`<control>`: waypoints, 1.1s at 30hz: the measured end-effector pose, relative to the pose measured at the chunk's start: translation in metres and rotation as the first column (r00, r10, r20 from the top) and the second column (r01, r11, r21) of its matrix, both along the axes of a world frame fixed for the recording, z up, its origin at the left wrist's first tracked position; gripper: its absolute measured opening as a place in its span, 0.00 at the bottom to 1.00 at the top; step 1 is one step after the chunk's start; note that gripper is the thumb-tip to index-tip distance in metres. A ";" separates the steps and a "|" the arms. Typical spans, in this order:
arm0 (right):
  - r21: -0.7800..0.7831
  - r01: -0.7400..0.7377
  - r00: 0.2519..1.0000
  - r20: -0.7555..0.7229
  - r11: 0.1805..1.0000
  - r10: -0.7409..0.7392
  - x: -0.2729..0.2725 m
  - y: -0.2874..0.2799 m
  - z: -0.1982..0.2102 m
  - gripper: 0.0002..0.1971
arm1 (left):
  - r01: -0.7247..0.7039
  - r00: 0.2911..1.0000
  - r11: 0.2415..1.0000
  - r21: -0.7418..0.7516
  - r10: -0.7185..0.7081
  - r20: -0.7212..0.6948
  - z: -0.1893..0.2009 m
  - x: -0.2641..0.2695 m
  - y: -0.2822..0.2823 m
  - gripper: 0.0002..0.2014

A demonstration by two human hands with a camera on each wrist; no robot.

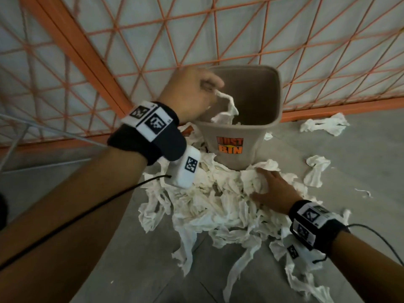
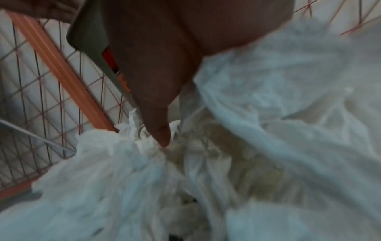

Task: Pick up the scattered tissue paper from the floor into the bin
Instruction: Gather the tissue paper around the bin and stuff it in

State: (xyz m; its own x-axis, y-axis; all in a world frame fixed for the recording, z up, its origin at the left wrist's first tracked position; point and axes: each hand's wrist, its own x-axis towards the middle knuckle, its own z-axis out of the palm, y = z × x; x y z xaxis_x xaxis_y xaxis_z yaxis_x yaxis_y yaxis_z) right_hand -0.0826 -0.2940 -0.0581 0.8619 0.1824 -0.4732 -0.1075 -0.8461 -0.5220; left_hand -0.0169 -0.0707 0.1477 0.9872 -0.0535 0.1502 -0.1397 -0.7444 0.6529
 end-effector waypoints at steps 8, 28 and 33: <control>-0.063 -0.048 0.990 0.131 0.997 0.056 0.021 -0.007 0.009 0.21 | -0.297 0.910 0.912 -0.283 0.360 0.206 -0.054 0.017 0.063 0.14; -0.280 -0.050 0.976 0.191 0.959 0.107 0.148 0.001 -0.028 0.20 | 0.026 0.912 0.965 0.260 0.084 -0.401 -0.224 0.055 0.056 0.09; -0.150 0.055 0.967 0.254 0.987 -0.016 0.143 -0.006 -0.026 0.22 | -0.317 0.946 0.940 -0.127 0.305 -0.107 -0.208 0.049 0.072 0.08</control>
